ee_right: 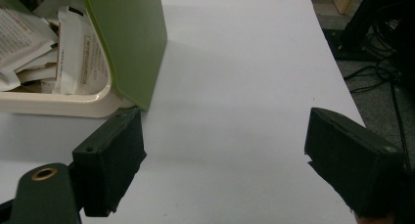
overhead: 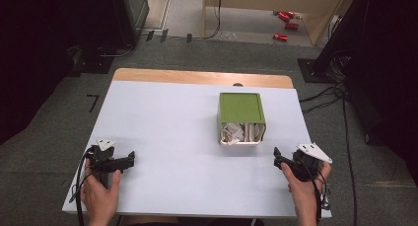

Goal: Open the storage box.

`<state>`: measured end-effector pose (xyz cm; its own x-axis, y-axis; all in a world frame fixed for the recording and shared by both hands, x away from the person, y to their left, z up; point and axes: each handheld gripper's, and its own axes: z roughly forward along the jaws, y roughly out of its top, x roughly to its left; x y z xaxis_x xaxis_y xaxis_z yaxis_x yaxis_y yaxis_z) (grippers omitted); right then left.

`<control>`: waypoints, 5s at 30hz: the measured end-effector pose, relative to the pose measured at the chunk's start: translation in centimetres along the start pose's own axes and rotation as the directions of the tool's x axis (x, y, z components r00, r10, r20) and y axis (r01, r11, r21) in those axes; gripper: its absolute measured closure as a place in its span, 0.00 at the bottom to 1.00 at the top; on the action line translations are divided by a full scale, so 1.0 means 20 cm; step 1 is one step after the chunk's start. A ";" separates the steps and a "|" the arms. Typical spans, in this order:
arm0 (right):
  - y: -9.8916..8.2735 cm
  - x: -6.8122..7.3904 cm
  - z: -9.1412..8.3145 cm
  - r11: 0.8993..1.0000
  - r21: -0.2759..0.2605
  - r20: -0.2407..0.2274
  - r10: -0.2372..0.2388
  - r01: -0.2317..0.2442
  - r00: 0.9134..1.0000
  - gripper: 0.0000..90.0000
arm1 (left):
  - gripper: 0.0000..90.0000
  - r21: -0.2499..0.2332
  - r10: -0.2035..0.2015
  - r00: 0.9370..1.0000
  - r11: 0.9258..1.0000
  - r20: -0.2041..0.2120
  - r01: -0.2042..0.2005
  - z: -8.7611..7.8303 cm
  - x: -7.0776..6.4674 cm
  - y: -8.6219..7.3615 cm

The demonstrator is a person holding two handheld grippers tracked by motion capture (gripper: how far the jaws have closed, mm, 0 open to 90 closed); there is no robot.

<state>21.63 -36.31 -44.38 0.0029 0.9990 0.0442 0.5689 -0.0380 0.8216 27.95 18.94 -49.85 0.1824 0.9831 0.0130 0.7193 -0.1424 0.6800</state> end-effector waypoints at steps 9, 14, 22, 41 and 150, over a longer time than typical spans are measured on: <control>0.02 0.04 0.02 1.000 -0.007 -0.013 -0.006 0.006 1.000 0.16 | 0.00 0.000 0.000 1.000 1.000 0.000 0.000 0.00 0.00 0.00; 0.04 0.07 0.03 1.000 -0.011 -0.024 -0.012 0.012 1.000 0.16 | 0.00 0.000 0.000 1.000 1.000 0.000 0.000 0.00 0.00 0.00; 0.07 0.12 0.06 1.000 -0.016 -0.036 -0.016 0.015 0.999 0.16 | 0.00 0.000 0.000 1.000 1.000 0.000 0.000 0.00 0.00 0.00; 0.11 0.21 0.14 1.000 -0.020 -0.058 -0.017 0.016 0.998 0.17 | 0.00 0.000 0.000 1.000 1.000 0.000 0.000 0.00 0.00 0.00; -0.02 0.26 0.15 1.000 0.002 -0.070 -0.005 0.005 0.998 0.66 | 0.00 0.001 0.000 1.000 1.000 0.000 0.000 0.00 0.00 0.00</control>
<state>23.87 -31.09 -46.07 -0.0574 0.9952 0.0797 0.5705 -0.0328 0.8207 27.95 18.94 -49.85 0.1826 0.9831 0.0132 0.7197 -0.1428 0.6795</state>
